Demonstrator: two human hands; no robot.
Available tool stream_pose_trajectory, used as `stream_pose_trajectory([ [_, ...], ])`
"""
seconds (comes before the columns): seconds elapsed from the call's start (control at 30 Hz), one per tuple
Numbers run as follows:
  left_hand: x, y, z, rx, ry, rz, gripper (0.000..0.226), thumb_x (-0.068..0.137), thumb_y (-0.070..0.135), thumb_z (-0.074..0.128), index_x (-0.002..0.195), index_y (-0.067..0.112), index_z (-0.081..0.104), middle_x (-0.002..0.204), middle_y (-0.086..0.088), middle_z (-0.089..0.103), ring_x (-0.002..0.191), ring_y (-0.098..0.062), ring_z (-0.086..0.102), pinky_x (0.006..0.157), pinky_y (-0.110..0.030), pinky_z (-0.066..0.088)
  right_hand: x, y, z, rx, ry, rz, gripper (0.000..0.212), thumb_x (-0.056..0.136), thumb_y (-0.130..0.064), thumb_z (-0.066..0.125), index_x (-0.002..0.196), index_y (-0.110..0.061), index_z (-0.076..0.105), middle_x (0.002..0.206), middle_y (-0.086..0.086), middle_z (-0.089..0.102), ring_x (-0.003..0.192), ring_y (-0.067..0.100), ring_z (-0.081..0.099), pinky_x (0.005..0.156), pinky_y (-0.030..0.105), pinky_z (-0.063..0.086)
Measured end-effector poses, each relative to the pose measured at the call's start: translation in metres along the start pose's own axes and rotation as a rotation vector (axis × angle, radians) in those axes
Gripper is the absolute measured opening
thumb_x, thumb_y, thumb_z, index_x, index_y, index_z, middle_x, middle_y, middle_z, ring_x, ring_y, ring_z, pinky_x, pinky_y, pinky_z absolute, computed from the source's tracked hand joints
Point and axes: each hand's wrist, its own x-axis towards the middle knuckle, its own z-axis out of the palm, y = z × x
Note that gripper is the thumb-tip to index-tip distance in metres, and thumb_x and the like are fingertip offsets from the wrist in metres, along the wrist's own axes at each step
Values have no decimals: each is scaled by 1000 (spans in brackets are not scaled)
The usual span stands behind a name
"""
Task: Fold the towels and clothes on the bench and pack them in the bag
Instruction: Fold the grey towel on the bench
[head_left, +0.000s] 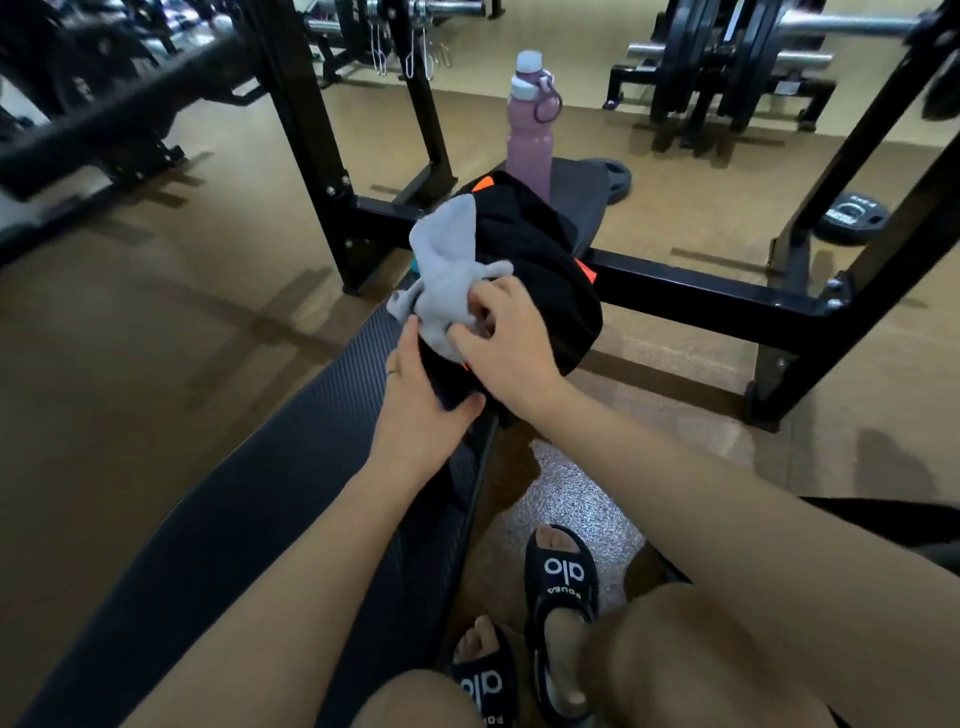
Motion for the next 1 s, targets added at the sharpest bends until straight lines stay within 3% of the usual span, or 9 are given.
stream_pose_trajectory([
  [0.07,-15,19,-8,65,71,66,100,79,34,83,154,27,17,145,-4,42,120,-9,47,95,-36,48,-29,-27,-16,119,-70,6,31,81,-9,66,70,-22,40,75,-10,40,64,2,43,59,14,33],
  [0.17,-45,42,-15,86,81,137,51,87,28,73,123,21,37,107,-2,59,87,-15,64,67,-47,59,-61,-53,-41,263,-93,155,28,86,-12,66,69,-17,44,63,-9,42,58,1,45,55,13,35],
  [0.3,-89,73,-26,134,61,159,22,95,25,61,105,15,43,89,-4,61,76,-22,63,68,-50,56,-89,-75,-77,338,-23,266,25,87,-20,69,74,-16,48,69,-4,44,62,6,42,61,21,37],
  [0.47,-137,101,-38,87,-54,216,32,96,49,57,95,19,46,81,2,64,70,-17,64,62,-43,54,-115,-100,-111,521,-15,447,23,71,-26,75,71,-23,52,76,7,58,74,18,58,66,36,46],
  [0.53,-151,106,-42,128,-157,233,35,98,51,53,92,17,47,77,-1,63,68,-21,62,62,-42,49,-121,-107,-121,501,-28,501,27,66,-21,76,70,-22,50,77,8,56,75,20,56,62,33,43],
  [0.67,-169,110,-54,290,-330,286,30,106,40,40,91,17,51,80,-3,61,71,-24,59,69,-47,49,-134,-116,-139,346,-93,503,24,75,-12,78,77,-15,54,76,1,57,73,14,55,62,26,43],
  [0.77,-176,114,-66,321,-338,312,30,106,39,36,98,21,59,89,4,64,82,-17,61,76,-44,51,-141,-119,-148,294,-204,546,21,74,-21,81,83,-14,63,81,3,64,76,16,60,69,33,48],
  [0.93,-174,116,-87,320,-358,317,22,103,28,48,87,15,55,87,0,57,80,-17,55,74,-37,46,-142,-126,-156,172,-295,516,29,72,-41,83,81,-19,66,77,-2,66,75,15,61,67,34,48],
  [1.0,-173,116,-93,231,-435,287,8,94,17,58,102,15,56,103,-1,59,88,-22,60,83,-40,51,-141,-133,-155,126,-313,480,36,64,-41,83,87,-19,66,85,2,68,83,21,64,78,44,53],
])
